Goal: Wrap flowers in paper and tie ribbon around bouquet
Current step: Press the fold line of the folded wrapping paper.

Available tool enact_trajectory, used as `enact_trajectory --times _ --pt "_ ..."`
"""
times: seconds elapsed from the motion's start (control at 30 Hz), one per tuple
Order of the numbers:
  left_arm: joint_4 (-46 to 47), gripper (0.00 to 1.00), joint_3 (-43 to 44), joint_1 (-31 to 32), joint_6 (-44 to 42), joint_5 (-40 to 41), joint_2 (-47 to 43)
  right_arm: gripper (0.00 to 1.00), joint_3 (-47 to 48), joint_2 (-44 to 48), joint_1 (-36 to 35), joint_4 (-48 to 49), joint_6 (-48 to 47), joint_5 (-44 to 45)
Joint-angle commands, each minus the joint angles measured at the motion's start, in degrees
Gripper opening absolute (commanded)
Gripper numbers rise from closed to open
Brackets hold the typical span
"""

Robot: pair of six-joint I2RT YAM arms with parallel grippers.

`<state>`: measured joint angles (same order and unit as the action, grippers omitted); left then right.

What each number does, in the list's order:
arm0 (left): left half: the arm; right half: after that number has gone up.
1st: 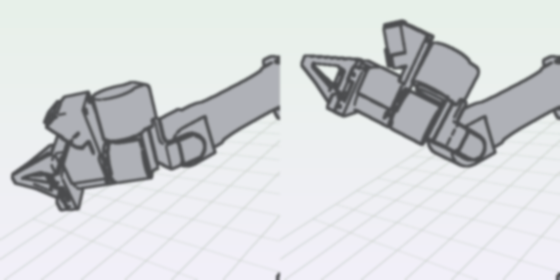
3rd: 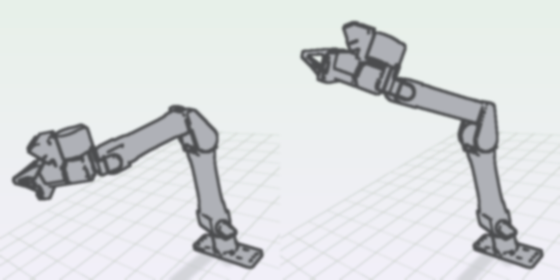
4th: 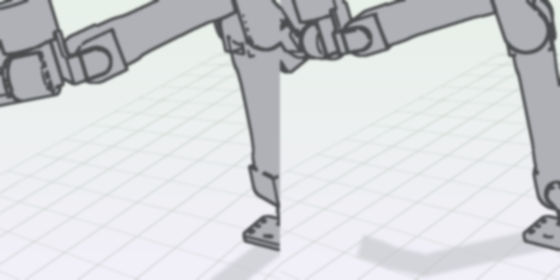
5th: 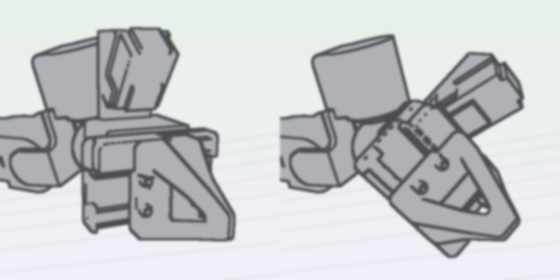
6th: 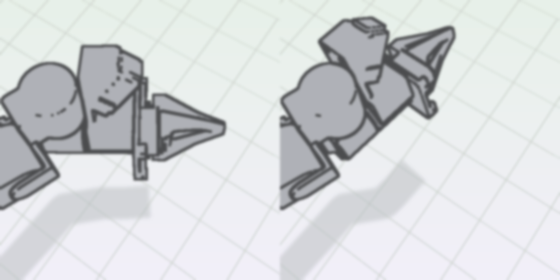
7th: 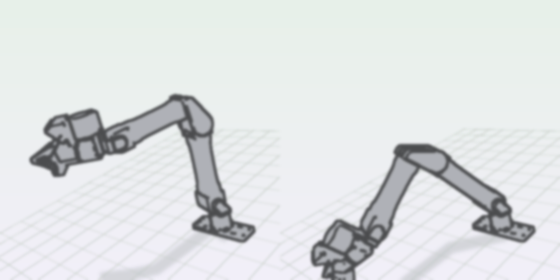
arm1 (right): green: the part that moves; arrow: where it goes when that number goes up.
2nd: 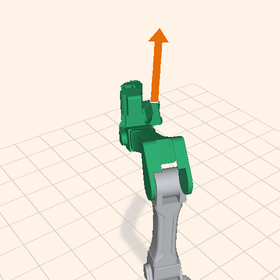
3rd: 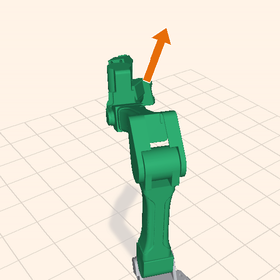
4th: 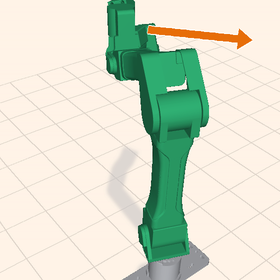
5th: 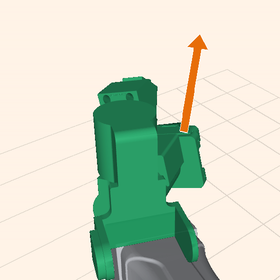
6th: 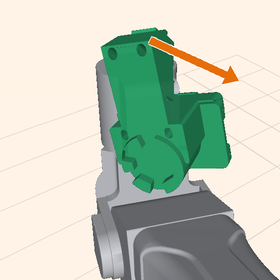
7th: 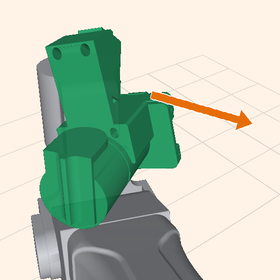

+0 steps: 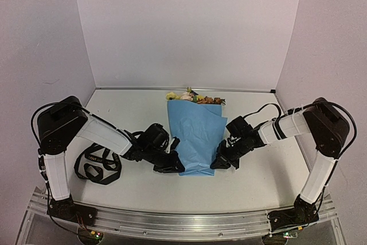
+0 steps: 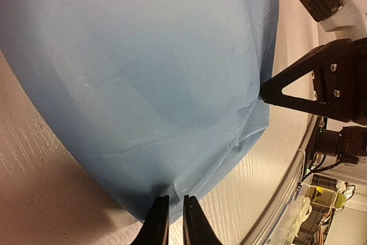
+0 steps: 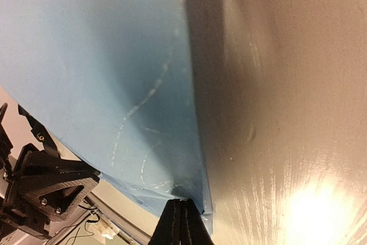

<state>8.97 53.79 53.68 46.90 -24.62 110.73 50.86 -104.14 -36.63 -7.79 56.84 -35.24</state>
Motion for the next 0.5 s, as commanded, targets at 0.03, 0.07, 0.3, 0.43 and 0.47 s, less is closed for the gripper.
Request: enact_trajectory --times 0.03,0.07,0.3,0.43,0.47 --pt "-11.7 0.13 5.3 0.0 -2.7 3.2 -3.1 0.0 2.9 5.4 0.5 -6.4 -0.2 0.2" --pt "-12.2 0.14 5.8 0.0 -2.8 3.4 -3.9 0.0 3.5 6.4 0.5 -7.7 -0.8 0.1" --pt "-14.9 0.2 7.6 -0.1 -2.7 6.2 -9.3 0.06 5.8 12.2 0.4 -15.8 -5.4 1.0" --pt "-15.9 0.22 8.1 -0.2 -2.6 6.9 -10.6 0.08 6.6 14.1 0.4 -19.5 -7.8 2.1" --pt "-16.2 0.22 8.0 -0.2 -2.4 7.4 -11.0 0.09 6.7 14.5 0.4 -20.1 -8.2 2.3"
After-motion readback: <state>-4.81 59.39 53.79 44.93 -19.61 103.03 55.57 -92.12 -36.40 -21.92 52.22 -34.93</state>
